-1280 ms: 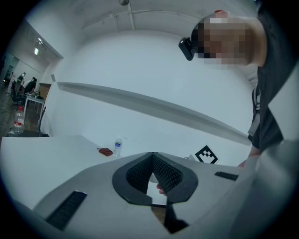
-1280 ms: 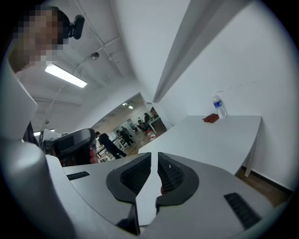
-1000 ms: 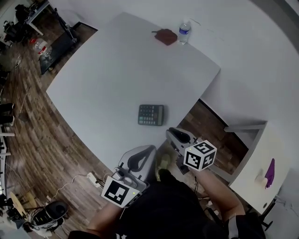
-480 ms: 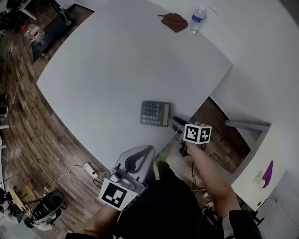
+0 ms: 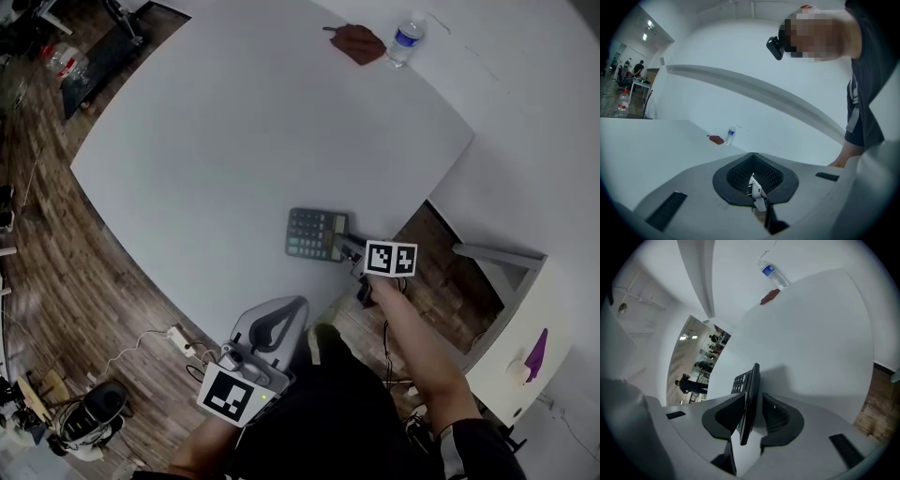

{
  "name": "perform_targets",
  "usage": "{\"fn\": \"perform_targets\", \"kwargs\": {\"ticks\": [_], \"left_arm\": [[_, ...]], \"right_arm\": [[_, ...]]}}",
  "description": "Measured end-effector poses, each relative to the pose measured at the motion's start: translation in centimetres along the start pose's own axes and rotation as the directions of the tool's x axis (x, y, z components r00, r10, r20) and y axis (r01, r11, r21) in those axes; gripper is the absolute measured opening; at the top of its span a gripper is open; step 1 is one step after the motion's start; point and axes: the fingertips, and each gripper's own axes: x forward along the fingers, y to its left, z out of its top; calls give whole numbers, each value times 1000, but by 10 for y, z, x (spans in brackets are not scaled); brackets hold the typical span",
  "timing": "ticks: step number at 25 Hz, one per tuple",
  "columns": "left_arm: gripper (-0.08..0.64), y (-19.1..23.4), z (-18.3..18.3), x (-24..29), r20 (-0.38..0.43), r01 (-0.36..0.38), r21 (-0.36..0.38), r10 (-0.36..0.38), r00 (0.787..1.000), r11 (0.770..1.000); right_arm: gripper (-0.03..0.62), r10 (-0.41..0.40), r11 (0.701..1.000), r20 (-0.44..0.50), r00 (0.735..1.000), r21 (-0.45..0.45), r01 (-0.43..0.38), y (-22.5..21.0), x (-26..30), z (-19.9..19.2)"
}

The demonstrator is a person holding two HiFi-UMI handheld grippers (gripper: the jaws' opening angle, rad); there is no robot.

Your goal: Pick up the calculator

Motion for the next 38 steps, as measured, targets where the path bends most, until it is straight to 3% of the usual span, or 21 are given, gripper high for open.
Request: {"fn": "perform_targets", "kwargs": {"ticks": [7,14,20,23,27,31,38], "left_arm": [[5,6,0,-2,4,-14,-2,14,1000,1000],[6,3,-1,-2,14,-15,11,15,1000,1000],[6,-12,8,0,38,4,19,-5,999,1000],[6,-21,23,1,100,22,44,-27,995,999],[5,-30,22,0,79,18,62,-23,997,998],[6,-50,42,2,121,46,82,-55,991,996],[5,-80,68,-3,125,61,114,-76,989,992]], "right_arm": [[58,85,996,0,996,36,-84,6,5,1],[52,124,990,46,991,59,-127,14,-6,5],[54,185,981,135,974,37,-191,50,-44,24],[54,218,975,173,961,15,-223,74,-67,33],[54,255,965,214,943,10,-263,103,-98,41],[54,288,954,268,919,1,-299,130,-132,52],[53,367,928,382,848,-89,-362,192,-204,71]]}}
